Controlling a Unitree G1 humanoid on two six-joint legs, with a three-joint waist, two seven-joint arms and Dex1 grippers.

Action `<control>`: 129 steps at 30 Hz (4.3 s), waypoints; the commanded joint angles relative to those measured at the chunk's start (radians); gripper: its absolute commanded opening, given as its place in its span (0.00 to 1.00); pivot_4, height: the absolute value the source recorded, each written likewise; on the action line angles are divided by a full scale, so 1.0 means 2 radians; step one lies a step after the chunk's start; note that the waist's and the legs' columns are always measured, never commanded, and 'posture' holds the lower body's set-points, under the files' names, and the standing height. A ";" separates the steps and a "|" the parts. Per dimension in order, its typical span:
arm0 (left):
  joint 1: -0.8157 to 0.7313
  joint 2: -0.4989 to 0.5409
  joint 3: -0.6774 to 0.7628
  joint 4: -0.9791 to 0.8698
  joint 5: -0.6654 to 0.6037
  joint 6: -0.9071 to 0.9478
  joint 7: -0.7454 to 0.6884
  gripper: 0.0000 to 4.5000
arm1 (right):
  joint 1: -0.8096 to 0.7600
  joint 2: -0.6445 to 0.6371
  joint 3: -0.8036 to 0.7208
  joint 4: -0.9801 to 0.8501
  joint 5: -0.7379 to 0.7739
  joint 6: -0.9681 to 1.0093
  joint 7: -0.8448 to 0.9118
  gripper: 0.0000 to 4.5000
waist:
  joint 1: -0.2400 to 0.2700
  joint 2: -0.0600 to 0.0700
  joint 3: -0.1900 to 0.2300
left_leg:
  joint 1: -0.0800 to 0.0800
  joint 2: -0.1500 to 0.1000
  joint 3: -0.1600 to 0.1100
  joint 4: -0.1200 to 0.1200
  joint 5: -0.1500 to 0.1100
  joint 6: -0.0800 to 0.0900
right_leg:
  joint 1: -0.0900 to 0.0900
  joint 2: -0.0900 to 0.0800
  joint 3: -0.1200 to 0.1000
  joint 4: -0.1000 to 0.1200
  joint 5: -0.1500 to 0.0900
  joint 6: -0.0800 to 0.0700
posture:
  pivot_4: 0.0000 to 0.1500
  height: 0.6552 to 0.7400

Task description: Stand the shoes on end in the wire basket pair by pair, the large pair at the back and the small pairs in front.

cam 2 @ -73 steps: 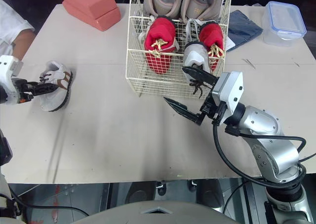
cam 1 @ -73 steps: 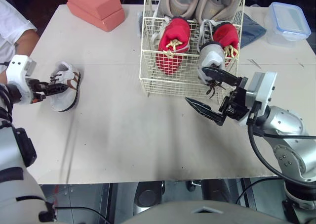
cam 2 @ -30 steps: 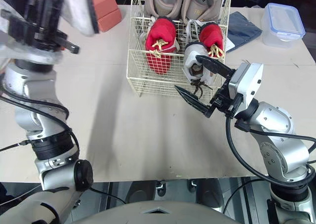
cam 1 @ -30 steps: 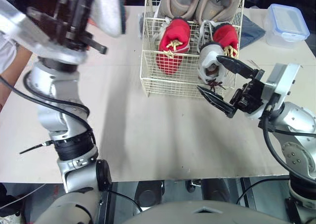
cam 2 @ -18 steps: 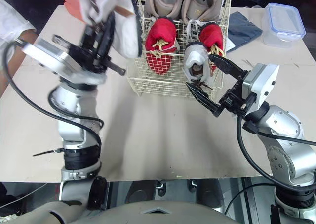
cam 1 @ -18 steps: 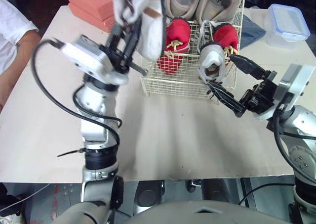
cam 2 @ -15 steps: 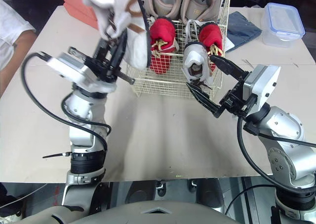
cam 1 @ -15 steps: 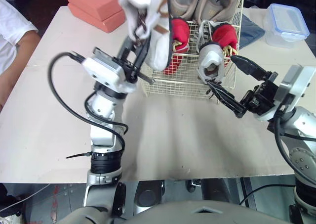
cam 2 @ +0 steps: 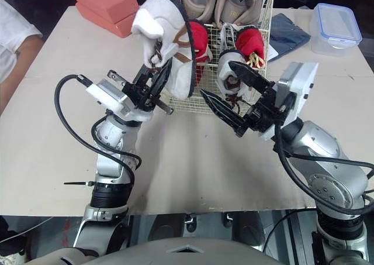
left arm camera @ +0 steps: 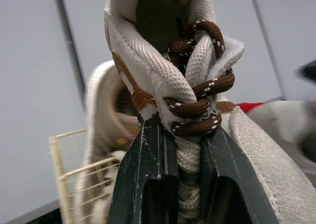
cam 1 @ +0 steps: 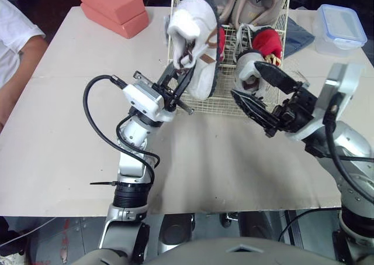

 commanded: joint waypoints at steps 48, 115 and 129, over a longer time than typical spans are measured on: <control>-0.007 0.149 0.084 -0.131 -0.308 0.306 -0.119 0.99 | -0.029 0.020 0.007 0.037 -0.009 0.003 0.014 0.00 | 0.001 0.001 0.000 | -0.002 0.000 -0.002 -0.001 0.000 0.000 | -0.001 0.000 -0.002 -0.002 0.000 0.000 | 1.00 0.36; -0.230 0.173 0.070 0.103 -0.284 0.464 -0.439 0.00 | -0.013 -0.009 0.024 0.026 -0.002 0.013 0.085 0.00 | 0.000 0.003 0.001 | -0.003 0.000 -0.002 -0.001 0.000 0.000 | -0.001 0.001 -0.001 -0.003 0.000 0.000 | 1.00 0.36; -0.117 0.119 0.153 -0.112 -0.277 0.423 -0.175 0.00 | 0.011 -0.037 -0.037 0.022 0.031 0.006 0.091 0.99 | 0.001 0.003 0.001 | -0.003 0.000 -0.002 -0.001 0.000 0.000 | -0.001 0.000 -0.001 -0.003 0.000 0.000 | 1.00 0.36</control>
